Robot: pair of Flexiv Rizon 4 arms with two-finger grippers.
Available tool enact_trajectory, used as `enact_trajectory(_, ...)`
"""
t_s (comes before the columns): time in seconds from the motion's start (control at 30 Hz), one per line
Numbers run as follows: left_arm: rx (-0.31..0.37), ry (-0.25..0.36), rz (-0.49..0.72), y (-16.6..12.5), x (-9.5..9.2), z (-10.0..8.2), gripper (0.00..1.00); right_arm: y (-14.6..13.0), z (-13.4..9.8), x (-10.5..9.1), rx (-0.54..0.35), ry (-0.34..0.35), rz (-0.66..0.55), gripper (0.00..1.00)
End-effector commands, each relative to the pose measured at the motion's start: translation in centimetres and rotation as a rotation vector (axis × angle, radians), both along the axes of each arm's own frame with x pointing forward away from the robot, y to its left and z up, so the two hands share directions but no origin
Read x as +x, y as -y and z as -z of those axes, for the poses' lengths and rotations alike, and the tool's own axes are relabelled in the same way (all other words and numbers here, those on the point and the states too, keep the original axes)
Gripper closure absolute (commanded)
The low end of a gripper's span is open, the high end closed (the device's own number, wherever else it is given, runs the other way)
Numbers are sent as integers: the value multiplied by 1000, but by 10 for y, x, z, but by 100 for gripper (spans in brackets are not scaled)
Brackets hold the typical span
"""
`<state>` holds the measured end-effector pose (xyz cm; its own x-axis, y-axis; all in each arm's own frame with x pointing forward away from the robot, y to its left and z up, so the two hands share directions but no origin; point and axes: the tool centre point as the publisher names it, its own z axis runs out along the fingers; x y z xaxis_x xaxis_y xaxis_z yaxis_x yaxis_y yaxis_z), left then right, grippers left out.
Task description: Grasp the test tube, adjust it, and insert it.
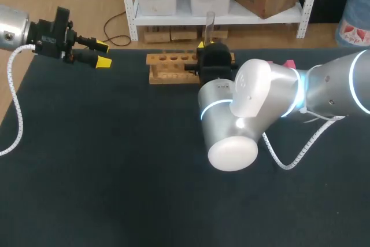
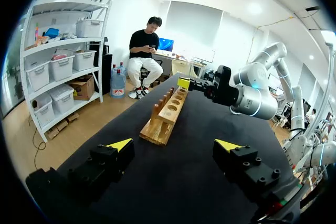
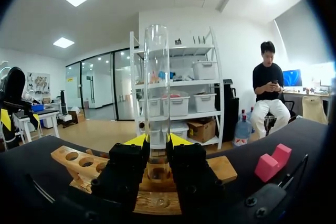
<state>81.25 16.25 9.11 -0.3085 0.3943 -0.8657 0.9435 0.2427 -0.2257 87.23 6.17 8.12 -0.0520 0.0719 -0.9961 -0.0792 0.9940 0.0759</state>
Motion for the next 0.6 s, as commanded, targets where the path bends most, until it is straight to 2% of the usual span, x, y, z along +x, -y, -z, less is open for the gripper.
enact_trajectory(0.03,-1,3,-1,0,-1,1,0,1,1,1,12,9,-138,87)
enact_trajectory(0.1,-1,3,-1,0,-1,1,0,0,2,1,12,9,-137,83)
enact_trajectory(0.2,-1,3,-1,0,-1,1,0,0,2,0,14,7,-136,71)
enact_trajectory(0.37,-1,3,-1,0,-1,1,0,0,1,-3,15,1,-133,57)
enact_trajectory(0.6,-1,3,-1,0,-1,1,0,0,0,-3,20,3,-123,54)
